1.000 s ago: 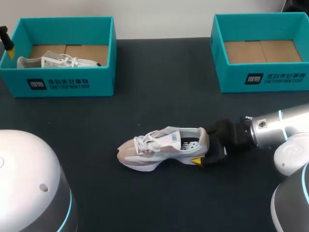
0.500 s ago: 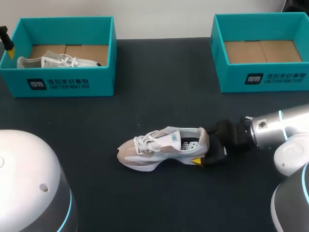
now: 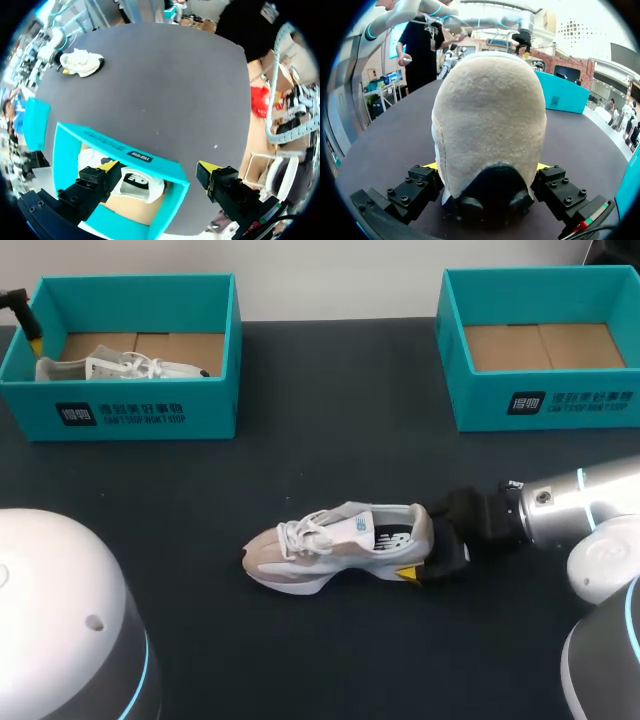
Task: Take the shoe out of the shoebox, open the shoe tongue, remove and reinsert the insole, then place the shoe into the shoebox
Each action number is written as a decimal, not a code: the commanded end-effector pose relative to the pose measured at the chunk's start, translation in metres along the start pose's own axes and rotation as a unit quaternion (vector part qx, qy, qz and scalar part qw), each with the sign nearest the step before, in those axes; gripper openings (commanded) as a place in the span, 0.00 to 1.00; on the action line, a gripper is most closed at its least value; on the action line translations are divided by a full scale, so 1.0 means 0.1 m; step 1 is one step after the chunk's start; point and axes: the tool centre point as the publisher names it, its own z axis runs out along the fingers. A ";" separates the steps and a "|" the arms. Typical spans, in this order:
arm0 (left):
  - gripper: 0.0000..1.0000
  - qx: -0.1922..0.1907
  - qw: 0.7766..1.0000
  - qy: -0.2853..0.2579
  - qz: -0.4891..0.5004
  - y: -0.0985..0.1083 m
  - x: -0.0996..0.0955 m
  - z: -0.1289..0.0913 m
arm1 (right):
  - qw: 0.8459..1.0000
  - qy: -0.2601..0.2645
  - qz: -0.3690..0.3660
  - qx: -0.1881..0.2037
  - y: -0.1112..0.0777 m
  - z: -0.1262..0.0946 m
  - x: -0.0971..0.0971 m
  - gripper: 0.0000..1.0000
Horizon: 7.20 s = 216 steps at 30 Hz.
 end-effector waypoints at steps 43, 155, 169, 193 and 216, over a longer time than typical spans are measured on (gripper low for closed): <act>1.00 0.029 0.435 -0.100 -0.895 -1.98 -0.99 0.42 | 1.000 -0.001 0.000 0.001 0.01 0.00 0.01 0.00; 1.00 -0.109 0.165 -0.073 -0.978 -3.96 -3.81 1.92 | 1.000 -0.001 0.000 0.001 0.01 0.00 0.01 0.00; 1.00 -0.141 0.157 -0.085 -0.974 -3.83 -3.58 1.94 | 1.000 -0.001 0.000 0.001 0.01 0.00 0.01 0.00; 0.00 -0.082 0.205 -0.051 -0.974 -4.01 -3.20 1.53 | 1.000 -0.001 0.000 0.001 0.01 0.00 0.01 0.00; 0.00 -0.110 0.159 -0.052 -0.980 -3.55 -2.47 1.93 | 1.000 -0.001 0.000 0.001 0.01 0.00 0.01 0.00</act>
